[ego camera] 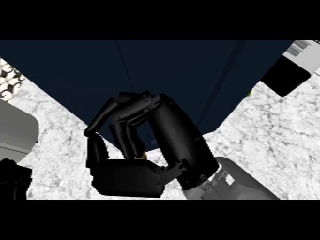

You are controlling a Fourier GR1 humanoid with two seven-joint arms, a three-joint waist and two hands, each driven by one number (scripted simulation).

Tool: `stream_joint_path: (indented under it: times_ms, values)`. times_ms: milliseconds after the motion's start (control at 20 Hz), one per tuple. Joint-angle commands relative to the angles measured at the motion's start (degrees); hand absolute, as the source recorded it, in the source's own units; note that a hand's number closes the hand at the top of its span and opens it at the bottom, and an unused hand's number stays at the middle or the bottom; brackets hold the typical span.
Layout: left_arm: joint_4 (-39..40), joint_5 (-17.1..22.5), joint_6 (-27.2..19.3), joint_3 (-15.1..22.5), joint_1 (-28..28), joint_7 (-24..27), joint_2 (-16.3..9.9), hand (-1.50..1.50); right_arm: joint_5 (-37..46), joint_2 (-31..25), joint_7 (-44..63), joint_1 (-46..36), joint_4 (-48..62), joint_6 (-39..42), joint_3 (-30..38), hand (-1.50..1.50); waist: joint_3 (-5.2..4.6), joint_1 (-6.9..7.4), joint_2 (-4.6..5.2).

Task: Pick up the bottled water, place it into the cabinet and close the cabinet

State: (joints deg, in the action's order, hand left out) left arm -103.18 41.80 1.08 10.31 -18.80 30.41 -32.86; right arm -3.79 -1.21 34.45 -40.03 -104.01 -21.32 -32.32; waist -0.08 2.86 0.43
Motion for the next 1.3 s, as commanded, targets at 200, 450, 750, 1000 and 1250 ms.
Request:
stream_joint_path:
  times_ms: [200, 450, 750, 1000, 1250]
  values:
    - [-1.20, 1.87, 3.44, -3.68, -2.58, -0.90, -1.32, 1.50, -11.02, 1.18, -14.44, -7.37, 26.21, 12.30, 13.68, 1.50, 0.09, -0.79, 0.06]
    - [3.19, 0.04, 6.48, -4.42, -2.90, 2.25, 0.09, 1.50, -12.22, -0.99, -20.40, -11.78, 38.48, 18.56, 20.15, 1.50, 0.03, -1.03, 0.14]
    - [-0.36, 0.83, 5.24, -4.15, -2.80, -1.00, -0.95, 1.50, -13.31, -4.38, -23.56, -13.11, 43.05, 21.63, 22.74, 1.50, 0.05, -0.44, 0.51]
    - [-0.67, 0.59, 5.25, -4.34, -1.07, -0.97, -0.75, 1.50, -14.35, -6.64, -25.80, -14.09, 46.19, 25.34, 23.84, 1.50, 0.01, -0.20, 0.85]
    - [-2.11, -0.17, 3.97, -2.96, -1.17, -1.77, 0.29, 1.50, -13.79, -6.53, -28.07, -14.09, 48.32, 26.35, 23.41, 1.50, 0.05, -0.08, 0.74]
